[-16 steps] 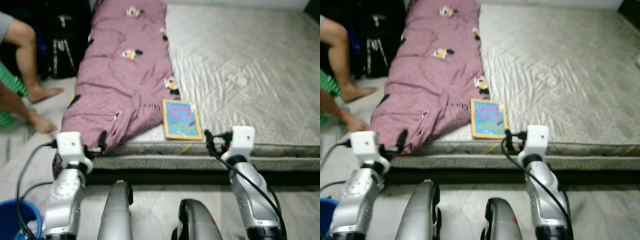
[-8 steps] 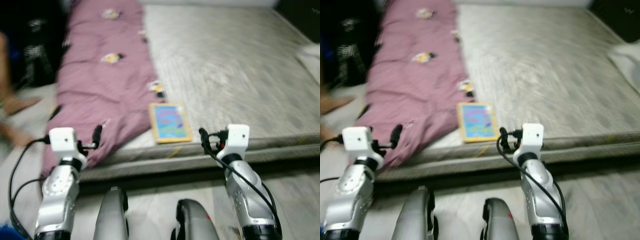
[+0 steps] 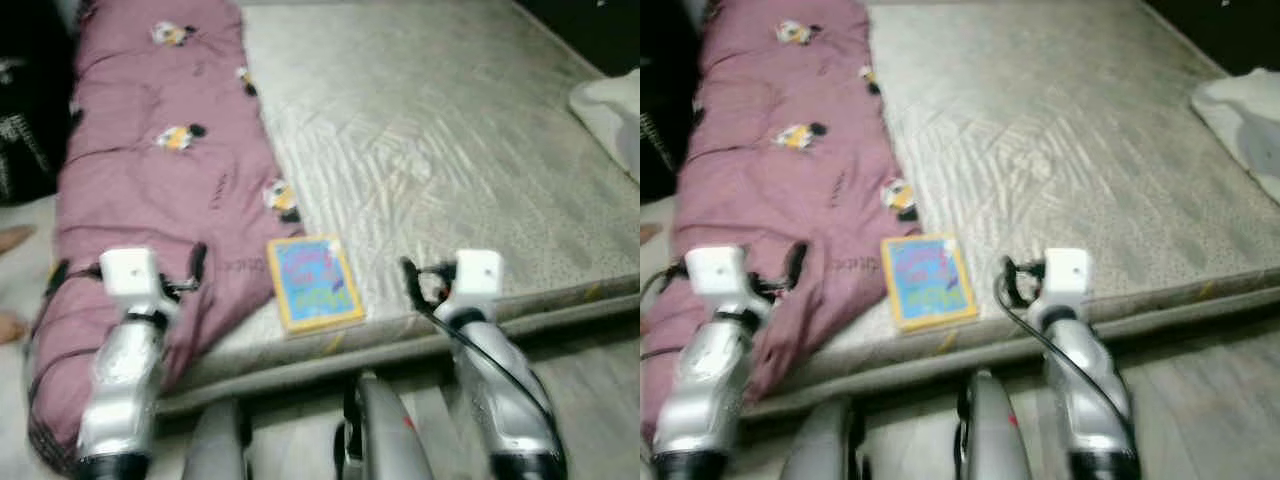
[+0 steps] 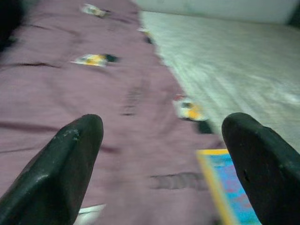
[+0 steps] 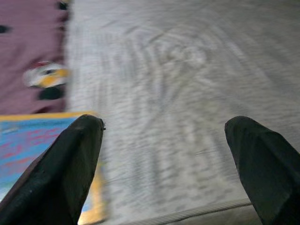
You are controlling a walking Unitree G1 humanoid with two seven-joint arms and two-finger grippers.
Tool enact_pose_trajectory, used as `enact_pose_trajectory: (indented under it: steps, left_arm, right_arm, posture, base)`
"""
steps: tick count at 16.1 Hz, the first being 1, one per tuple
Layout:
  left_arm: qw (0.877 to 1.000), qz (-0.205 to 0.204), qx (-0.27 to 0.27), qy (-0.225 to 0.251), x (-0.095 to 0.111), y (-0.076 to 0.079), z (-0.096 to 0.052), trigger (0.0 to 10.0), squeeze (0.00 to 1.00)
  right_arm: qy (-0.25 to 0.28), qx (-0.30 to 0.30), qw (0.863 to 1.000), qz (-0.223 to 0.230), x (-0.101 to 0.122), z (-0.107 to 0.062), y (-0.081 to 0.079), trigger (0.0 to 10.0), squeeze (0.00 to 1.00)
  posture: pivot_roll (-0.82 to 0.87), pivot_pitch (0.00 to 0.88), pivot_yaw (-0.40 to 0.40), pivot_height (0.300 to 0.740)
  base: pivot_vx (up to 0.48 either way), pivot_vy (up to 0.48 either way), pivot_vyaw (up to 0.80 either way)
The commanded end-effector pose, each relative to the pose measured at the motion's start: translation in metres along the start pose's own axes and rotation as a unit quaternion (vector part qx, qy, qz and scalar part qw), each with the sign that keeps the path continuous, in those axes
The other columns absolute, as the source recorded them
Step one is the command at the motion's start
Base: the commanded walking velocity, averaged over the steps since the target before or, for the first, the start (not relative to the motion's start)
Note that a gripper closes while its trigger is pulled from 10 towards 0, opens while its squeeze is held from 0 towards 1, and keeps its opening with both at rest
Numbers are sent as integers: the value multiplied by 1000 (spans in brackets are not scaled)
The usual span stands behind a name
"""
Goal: Clean up the room
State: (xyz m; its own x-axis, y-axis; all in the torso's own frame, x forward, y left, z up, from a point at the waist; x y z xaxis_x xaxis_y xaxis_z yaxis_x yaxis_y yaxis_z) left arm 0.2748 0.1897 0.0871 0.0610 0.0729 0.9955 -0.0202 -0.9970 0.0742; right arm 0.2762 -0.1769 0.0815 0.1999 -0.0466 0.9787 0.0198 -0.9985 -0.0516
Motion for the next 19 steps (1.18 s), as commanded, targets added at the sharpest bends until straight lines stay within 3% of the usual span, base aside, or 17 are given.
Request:
enact_pose_trajectory:
  steps: [1,5,7,10,13,16,19]
  left_arm:
    - [1000,12,16,-13,-5,-10,-4,10000,0]
    - [998,5,26,-59,-17,-18,9,10000,0]
    - [998,4,25,-57,-14,-20,19,10000,0]
    - [999,4,-4,-48,-3,-8,38,10000,0]
    - [999,2,-31,-38,5,4,47,10000,0]
    - [995,-7,-44,-92,-13,9,48,10000,0]
    - [992,-19,-64,-110,-20,16,49,10000,0]
  right_arm:
    - [4,0,1000,4,2,1,-2,10000,0]
    - [4,3,1000,1,4,0,-2,10000,0]
    - [5,5,1000,-3,5,-4,1,10000,0]
    - [4,12,1000,-12,5,-6,1,10000,0]
    - [4,15,1000,-14,5,-5,-1,10000,0]
    - [4,21,1000,-14,6,-4,-4,10000,0]
    - [8,24,1000,-11,7,-5,-4,10000,0]
  posture:
    - [-29,126,-42,636]
    - [-35,139,-50,626]
    - [-55,150,-59,606]
    - [-62,151,-65,591]
    - [-62,146,-65,591]
    - [-56,143,-65,582]
    - [-64,147,-65,557]
  base:
    - [0,0,0]
    - [0,0,0]
    - [0,0,0]
    - [0,0,0]
    - [0,0,0]
    - [0,0,0]
    - [0,0,0]
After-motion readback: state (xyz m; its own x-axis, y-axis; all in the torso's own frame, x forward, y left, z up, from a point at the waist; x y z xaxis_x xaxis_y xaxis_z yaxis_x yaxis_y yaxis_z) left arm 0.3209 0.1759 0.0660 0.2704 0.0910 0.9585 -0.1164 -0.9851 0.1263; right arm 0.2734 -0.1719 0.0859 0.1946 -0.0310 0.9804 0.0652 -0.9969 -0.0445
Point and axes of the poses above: a point about 5 cm out from each wrist's last joint towards the gripper, its own z axis pointing out of the wrist towards the gripper, its own x axis along the axis of the wrist's last joint, y = z × x, the point moved 1 cm from there along z, pointing out of the wrist towards the gripper, and after that the axes turned 1 degree about z, right-handed, at the moved point
